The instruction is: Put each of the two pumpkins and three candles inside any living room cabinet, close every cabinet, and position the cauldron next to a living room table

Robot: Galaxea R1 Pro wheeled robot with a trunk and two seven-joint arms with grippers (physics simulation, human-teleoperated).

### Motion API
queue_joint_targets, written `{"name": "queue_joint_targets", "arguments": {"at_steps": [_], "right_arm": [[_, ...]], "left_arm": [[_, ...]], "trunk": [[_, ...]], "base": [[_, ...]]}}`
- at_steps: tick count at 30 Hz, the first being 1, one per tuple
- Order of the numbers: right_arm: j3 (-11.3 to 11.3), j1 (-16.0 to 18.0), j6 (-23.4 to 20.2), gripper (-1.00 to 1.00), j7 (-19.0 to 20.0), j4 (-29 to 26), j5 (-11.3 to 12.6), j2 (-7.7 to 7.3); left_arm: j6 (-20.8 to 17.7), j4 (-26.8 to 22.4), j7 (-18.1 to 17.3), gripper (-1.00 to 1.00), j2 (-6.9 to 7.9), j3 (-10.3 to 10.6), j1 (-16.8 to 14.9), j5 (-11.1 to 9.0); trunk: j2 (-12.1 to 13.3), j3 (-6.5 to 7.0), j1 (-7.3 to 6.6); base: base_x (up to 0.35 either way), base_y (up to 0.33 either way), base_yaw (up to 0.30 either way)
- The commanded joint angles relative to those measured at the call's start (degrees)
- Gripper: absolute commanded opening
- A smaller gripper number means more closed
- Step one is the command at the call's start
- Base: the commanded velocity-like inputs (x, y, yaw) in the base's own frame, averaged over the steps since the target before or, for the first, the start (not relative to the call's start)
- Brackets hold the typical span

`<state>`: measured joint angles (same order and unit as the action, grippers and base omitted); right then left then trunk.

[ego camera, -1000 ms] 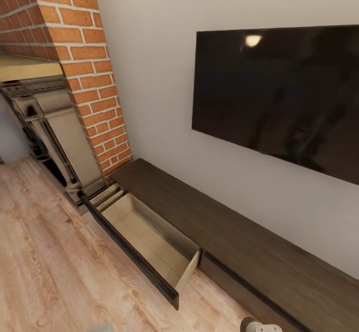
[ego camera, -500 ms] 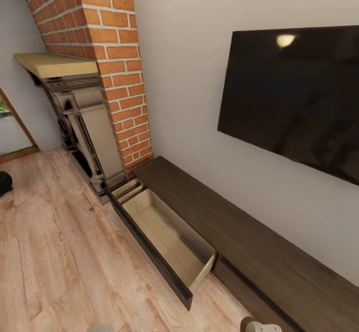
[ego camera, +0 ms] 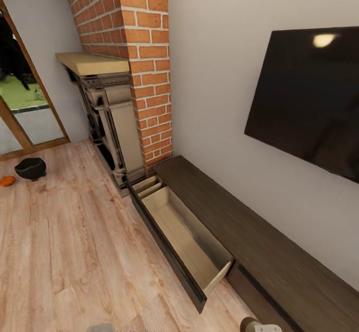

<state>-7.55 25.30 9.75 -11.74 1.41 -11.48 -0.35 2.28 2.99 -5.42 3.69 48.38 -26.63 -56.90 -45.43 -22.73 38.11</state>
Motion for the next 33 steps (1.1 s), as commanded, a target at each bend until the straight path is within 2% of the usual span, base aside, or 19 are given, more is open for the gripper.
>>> {"name": "queue_joint_targets", "arguments": {"at_steps": [1, 33], "right_arm": [[0.0, 0.0, 0.0, -1.0, 0.0, 0.0, 0.0, 0.0], [0.0, -0.1, 0.0, -1.0, 0.0, 0.0, 0.0, 0.0]], "left_arm": [[0.0, 0.0, 0.1, -1.0, 0.0, 0.0, 0.0, 0.0], [0.2, 0.0, 0.1, -1.0, 0.35, -0.1, 0.0, -0.1]], "trunk": [[0.0, 0.0, 0.0], [0.0, 0.0, 0.0]], "base": [[0.0, 0.0, 0.289], [0.0, 0.0, 0.289]]}}
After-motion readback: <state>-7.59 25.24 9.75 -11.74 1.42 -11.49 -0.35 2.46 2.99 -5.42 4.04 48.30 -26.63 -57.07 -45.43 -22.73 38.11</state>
